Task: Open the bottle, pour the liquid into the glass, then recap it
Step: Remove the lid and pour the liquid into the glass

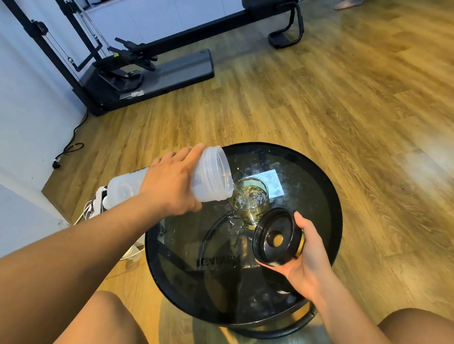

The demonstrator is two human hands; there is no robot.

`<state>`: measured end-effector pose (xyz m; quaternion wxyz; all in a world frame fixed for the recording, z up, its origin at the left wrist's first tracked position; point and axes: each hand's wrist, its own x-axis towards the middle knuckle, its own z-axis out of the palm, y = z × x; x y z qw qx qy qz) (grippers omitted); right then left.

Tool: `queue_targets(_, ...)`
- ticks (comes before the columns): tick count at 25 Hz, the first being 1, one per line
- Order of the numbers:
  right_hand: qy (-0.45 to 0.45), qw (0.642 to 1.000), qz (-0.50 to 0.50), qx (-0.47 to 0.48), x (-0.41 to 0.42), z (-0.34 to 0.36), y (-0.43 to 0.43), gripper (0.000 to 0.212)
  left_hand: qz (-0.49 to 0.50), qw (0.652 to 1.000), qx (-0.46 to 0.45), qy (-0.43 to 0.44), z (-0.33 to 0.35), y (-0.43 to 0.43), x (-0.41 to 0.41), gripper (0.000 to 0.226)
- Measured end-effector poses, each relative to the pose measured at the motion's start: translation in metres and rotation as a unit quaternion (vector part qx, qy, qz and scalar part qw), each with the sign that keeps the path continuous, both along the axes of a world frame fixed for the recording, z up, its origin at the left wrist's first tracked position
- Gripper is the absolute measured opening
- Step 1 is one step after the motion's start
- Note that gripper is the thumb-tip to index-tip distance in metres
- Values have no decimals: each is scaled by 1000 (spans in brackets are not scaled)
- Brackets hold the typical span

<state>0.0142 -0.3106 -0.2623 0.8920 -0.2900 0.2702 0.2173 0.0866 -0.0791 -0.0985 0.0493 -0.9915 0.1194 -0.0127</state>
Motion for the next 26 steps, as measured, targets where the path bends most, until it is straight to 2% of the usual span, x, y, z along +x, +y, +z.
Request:
queue_targets(23,1,1000,-5,-12,-1,4,-1,56,-5,1000,9,-7,1,-1,3,121)
queue_targets(26,-2,1000,-1,-9,0,3,0,61,-8,1000,10,-9,1,-1,4,121)
